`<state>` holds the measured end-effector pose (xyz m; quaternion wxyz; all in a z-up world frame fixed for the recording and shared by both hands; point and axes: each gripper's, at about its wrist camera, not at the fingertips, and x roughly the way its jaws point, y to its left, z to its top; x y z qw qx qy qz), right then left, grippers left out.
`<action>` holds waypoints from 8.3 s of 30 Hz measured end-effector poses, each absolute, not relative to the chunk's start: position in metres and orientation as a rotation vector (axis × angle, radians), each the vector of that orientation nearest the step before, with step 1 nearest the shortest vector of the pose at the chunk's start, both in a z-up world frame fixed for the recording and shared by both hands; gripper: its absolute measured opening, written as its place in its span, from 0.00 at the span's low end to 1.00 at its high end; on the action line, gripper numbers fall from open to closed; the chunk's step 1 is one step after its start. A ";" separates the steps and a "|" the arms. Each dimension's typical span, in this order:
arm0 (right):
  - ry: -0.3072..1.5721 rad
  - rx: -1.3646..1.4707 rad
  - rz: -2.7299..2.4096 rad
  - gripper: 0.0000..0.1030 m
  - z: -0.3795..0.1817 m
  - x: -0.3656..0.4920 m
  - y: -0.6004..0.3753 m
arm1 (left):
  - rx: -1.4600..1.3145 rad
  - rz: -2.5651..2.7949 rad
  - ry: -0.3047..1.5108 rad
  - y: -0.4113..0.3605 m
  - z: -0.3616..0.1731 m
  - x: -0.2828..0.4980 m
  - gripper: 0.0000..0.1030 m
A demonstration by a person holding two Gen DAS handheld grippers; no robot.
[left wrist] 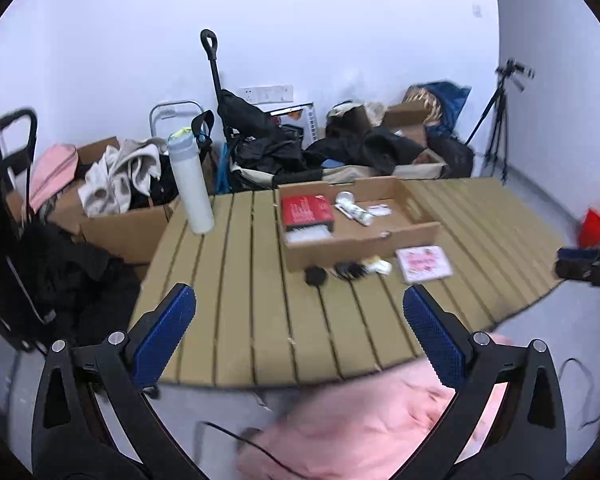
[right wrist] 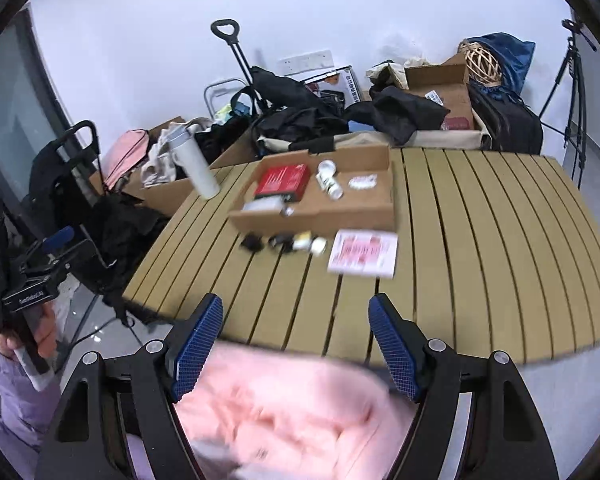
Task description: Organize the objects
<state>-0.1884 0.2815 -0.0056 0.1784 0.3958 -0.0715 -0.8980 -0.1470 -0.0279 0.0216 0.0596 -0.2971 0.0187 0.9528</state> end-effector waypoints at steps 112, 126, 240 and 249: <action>-0.505 1.267 -2.328 0.71 -0.136 -0.543 0.197 | -1.277 2.547 -0.269 0.013 -0.105 -0.476 0.79; -0.217 1.378 -2.545 0.71 -0.039 -0.443 0.240 | -1.305 2.739 -0.066 0.005 -0.008 -0.381 0.94; -0.375 1.084 -2.516 0.20 -0.028 -0.423 0.308 | -1.258 2.396 -0.327 0.132 -0.036 -0.447 0.19; -0.349 1.366 -2.459 0.20 -0.108 -0.518 0.292 | -1.482 2.338 -0.324 0.131 -0.119 -0.518 0.19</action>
